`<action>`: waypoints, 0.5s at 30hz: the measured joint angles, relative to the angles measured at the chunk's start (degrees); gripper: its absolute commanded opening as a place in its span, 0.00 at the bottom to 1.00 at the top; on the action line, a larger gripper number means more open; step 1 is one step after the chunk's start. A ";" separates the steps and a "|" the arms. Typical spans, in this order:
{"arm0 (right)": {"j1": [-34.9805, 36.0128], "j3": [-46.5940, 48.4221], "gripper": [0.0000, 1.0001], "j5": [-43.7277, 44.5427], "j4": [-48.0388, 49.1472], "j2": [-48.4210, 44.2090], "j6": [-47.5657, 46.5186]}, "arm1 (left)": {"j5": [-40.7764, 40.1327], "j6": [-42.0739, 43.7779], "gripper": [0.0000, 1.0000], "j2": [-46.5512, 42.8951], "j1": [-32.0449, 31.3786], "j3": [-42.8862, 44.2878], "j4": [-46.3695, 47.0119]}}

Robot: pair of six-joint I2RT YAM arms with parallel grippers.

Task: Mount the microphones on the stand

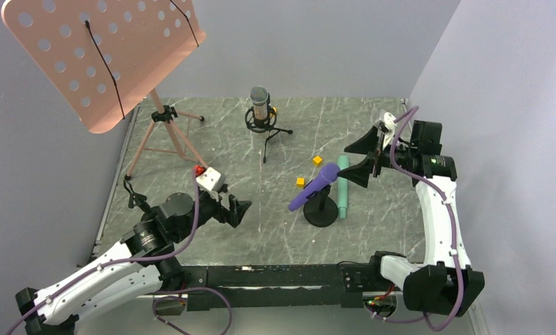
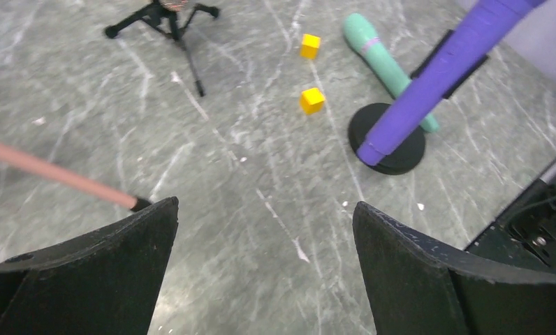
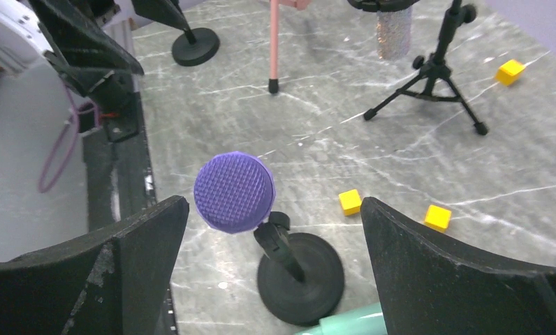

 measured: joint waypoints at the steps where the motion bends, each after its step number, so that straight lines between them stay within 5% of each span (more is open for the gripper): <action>1: -0.55 -1.36 1.00 -0.26 -0.28 -0.85 -1.73 | -1.51 -0.35 0.99 -1.29 0.00 0.00 -1.57; 9: -2.43 -12.41 1.00 -2.05 -3.43 -2.51 -20.41 | -9.46 -2.38 0.99 -8.44 0.00 0.28 -9.09; 15: -2.27 -13.29 0.99 -2.78 -16.15 4.79 -49.62 | -10.86 -3.41 0.99 -9.03 0.00 0.28 -10.67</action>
